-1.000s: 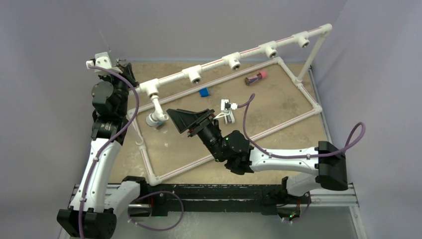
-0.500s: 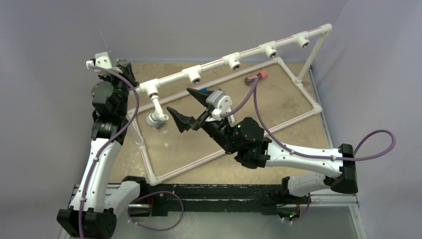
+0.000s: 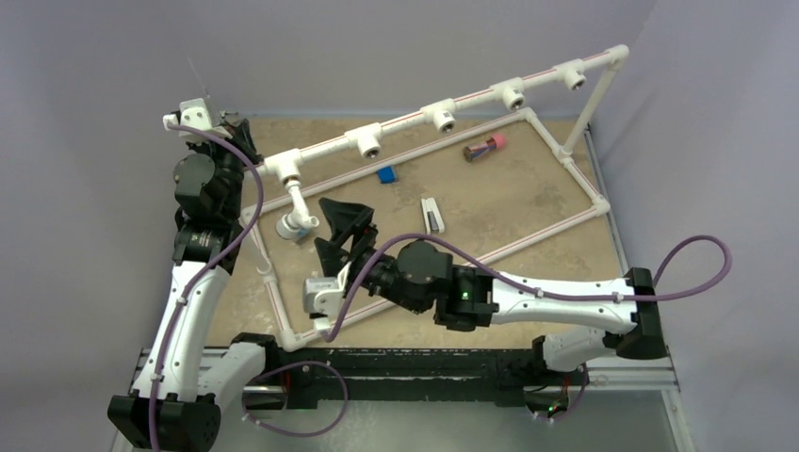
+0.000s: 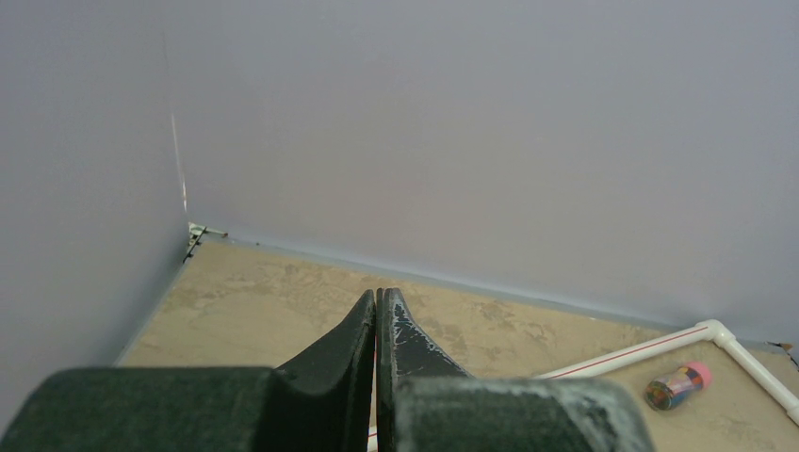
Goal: Install the water faucets
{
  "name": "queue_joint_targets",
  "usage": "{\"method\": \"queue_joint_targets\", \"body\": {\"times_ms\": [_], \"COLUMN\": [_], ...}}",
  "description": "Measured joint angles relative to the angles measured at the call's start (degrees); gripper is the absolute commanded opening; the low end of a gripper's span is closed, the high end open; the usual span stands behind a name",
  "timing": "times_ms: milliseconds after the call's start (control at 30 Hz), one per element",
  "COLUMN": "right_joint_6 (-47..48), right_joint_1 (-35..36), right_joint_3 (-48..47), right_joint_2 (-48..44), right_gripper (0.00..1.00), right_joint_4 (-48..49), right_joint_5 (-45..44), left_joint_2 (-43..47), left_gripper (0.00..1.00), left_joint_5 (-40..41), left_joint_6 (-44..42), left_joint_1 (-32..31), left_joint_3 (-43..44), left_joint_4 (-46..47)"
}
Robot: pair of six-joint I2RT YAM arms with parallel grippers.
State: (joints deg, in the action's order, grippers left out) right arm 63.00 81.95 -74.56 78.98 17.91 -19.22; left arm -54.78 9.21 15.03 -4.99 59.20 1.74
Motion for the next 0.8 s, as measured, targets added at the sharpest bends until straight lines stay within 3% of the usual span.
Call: {"method": "queue_joint_targets", "body": {"times_ms": [367, 800], "right_joint_6": [28.83, 38.95], "right_joint_1": [3.17, 3.17], "right_joint_3": [0.07, -1.16], "right_joint_2": [9.38, 16.17], "right_gripper": [0.81, 0.77], "right_joint_4": [2.43, 10.25], "right_joint_5": [-13.53, -17.75], "left_joint_2": [0.0, 0.0], "left_gripper": [0.0, 0.0], "left_joint_5": [-0.02, -0.02], "left_joint_6": [0.0, 0.02], "left_joint_1": [0.0, 0.02], "left_joint_3": [0.04, 0.04], "left_joint_4": [-0.07, -0.09]}}
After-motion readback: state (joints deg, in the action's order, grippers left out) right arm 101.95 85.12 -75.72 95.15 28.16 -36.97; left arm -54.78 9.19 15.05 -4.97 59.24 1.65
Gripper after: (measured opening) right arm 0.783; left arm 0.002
